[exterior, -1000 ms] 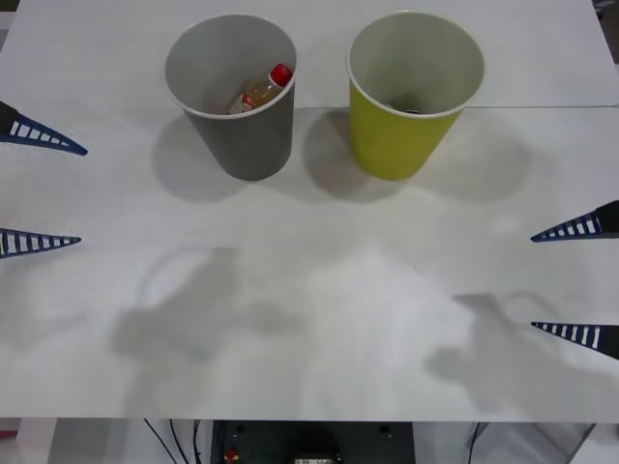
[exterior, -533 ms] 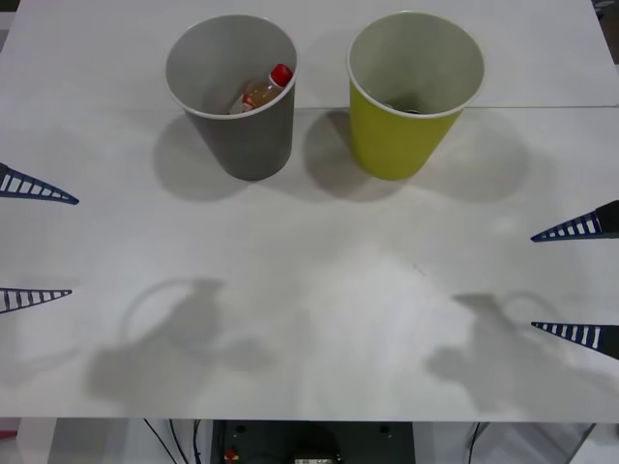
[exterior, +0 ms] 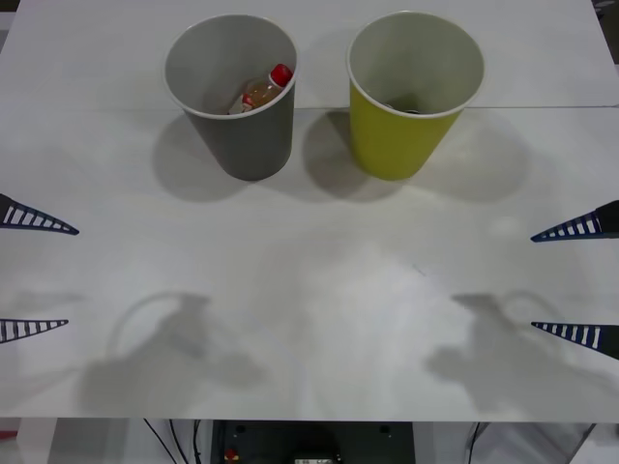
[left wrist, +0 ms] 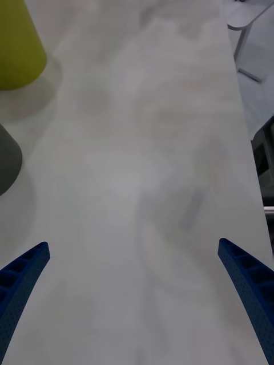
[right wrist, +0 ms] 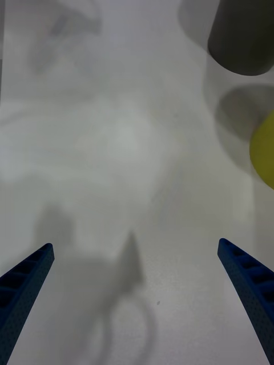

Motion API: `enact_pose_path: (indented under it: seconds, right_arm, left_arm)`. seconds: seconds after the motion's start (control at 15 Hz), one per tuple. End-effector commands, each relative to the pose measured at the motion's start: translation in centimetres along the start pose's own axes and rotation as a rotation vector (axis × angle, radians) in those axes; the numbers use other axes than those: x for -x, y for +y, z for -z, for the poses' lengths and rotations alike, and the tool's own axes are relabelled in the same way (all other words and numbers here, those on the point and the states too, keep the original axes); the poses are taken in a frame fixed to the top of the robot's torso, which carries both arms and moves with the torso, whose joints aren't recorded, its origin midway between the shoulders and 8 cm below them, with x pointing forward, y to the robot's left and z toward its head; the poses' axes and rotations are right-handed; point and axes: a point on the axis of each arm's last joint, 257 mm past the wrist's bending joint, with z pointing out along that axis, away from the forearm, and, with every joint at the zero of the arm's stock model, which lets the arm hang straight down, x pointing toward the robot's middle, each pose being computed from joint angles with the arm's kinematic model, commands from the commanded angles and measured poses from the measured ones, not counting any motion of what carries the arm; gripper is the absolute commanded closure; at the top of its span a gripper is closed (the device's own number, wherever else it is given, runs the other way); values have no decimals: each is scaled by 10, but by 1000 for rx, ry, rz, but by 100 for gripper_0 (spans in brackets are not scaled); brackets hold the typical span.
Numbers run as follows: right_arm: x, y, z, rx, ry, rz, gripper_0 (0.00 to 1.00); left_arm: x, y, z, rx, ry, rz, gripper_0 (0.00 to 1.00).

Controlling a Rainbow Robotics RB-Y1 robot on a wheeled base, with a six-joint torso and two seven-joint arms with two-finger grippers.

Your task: Put the can into the green bin and the plastic bottle into the gray bin

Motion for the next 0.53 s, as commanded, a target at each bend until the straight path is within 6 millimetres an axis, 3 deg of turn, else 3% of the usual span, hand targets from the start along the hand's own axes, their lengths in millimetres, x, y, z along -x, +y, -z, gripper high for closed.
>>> enact_pose_path:
  seconds: [0.07, 0.53]
  right_arm:
    - [0, 0, 0, 0, 0, 0, 0]
    - [0, 0, 0, 0, 0, 0, 0]
  left_arm:
    - [-8, -5, -6, -17, 24, -14, 0]
    - [-14, -9, -11, -26, 39, -62, 0]
